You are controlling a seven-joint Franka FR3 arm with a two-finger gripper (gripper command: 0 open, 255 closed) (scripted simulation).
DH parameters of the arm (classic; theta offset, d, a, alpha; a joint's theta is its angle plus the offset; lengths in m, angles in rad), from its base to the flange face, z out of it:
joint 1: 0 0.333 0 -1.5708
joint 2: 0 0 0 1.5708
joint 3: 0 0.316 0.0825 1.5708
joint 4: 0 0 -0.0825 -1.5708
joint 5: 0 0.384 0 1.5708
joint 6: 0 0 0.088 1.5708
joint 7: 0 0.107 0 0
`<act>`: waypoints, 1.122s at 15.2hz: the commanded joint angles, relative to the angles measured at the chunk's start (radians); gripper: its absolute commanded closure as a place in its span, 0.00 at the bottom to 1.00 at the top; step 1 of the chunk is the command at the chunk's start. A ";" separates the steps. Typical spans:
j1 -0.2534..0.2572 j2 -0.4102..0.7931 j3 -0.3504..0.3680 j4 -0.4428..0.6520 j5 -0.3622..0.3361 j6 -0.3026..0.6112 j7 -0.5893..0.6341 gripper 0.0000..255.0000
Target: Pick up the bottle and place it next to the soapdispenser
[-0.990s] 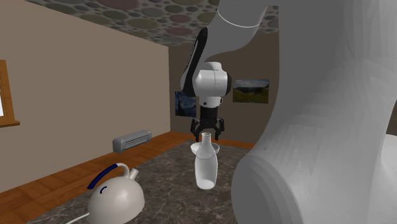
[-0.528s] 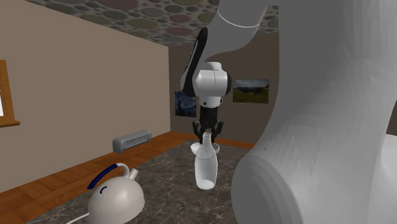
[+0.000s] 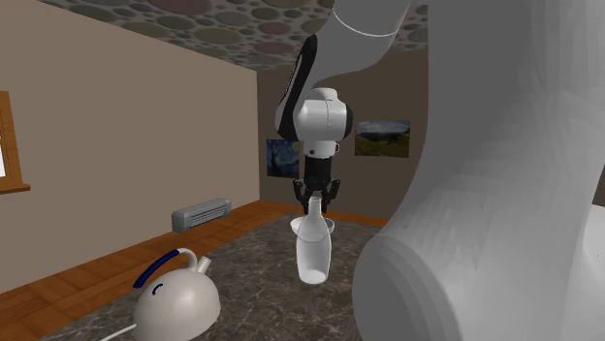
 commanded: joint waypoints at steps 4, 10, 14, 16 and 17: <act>0.000 -0.036 -0.002 0.027 -0.009 -0.062 0.006 1.00; 0.001 -0.068 -0.002 0.072 -0.018 -0.138 0.013 1.00; 0.001 -0.086 -0.003 0.106 -0.022 -0.190 0.017 1.00; 0.002 -0.093 -0.003 0.124 -0.024 -0.215 0.019 1.00; 0.002 -0.097 -0.003 0.133 -0.025 -0.228 0.020 1.00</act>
